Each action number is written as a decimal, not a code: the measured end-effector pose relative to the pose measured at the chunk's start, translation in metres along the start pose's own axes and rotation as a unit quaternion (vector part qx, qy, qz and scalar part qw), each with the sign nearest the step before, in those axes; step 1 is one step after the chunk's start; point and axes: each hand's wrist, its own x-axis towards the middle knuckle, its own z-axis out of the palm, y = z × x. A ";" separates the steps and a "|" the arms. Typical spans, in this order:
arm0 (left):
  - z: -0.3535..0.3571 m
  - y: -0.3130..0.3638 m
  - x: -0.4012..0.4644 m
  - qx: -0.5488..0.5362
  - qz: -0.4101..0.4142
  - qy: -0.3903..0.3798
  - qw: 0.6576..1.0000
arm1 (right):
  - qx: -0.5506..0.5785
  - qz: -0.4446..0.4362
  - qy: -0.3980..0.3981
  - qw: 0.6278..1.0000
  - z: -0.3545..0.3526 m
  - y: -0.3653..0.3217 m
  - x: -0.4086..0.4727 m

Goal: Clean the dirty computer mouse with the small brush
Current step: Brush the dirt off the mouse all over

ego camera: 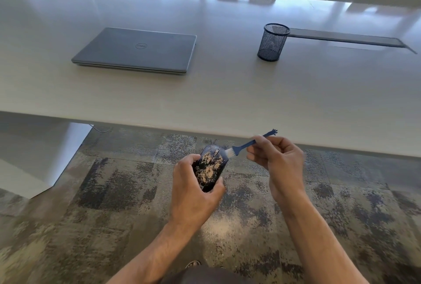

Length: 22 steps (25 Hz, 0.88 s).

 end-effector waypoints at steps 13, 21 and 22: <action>0.001 -0.002 0.001 0.006 0.017 0.007 1.000 | -0.017 -0.012 0.019 1.000 0.001 0.002 0.001; 0.001 0.001 0.002 0.001 0.015 0.006 1.000 | -0.019 -0.019 0.023 0.999 0.001 0.001 0.005; 0.002 0.000 0.002 -0.004 0.012 0.004 1.000 | -0.013 -0.020 0.028 0.999 0.000 0.000 0.007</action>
